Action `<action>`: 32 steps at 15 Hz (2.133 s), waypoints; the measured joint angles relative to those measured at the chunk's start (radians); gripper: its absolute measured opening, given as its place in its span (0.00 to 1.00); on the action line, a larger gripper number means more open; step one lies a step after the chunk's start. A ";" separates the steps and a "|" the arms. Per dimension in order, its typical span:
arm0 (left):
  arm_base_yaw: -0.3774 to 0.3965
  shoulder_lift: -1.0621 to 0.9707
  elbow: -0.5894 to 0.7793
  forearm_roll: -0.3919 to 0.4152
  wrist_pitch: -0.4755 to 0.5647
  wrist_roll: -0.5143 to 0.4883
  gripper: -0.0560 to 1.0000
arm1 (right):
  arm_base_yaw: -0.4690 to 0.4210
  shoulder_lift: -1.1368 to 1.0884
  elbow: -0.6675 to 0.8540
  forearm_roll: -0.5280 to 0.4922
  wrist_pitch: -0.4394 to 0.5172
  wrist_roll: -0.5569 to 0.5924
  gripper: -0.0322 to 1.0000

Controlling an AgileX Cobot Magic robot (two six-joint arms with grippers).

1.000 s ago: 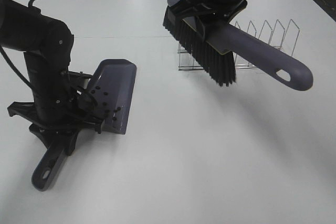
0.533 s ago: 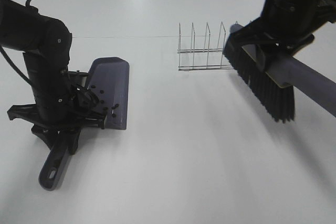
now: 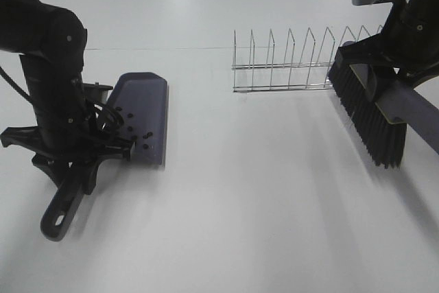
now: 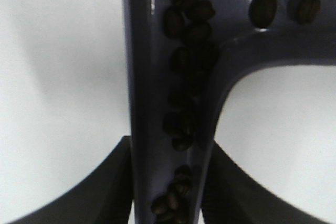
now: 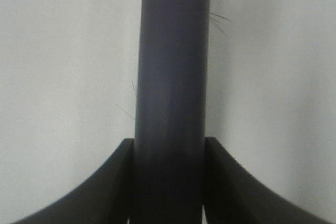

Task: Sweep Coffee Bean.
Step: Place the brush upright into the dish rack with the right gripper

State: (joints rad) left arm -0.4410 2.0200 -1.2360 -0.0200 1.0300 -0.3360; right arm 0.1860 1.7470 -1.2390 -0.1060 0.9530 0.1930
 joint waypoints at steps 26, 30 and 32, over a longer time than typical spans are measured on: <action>0.000 -0.044 -0.017 0.002 -0.019 0.004 0.36 | -0.043 0.558 -0.669 0.029 0.129 0.077 0.33; 0.000 -0.044 -0.017 0.002 -0.020 0.004 0.36 | -0.047 0.558 -0.669 0.040 0.128 0.048 0.33; 0.000 -0.044 -0.017 0.002 -0.020 0.004 0.36 | -0.047 0.558 -0.685 0.040 0.130 0.047 0.33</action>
State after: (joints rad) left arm -0.4410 1.9760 -1.2530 -0.0180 1.0100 -0.3320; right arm 0.1390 2.3050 -1.9240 -0.0660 1.0830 0.2400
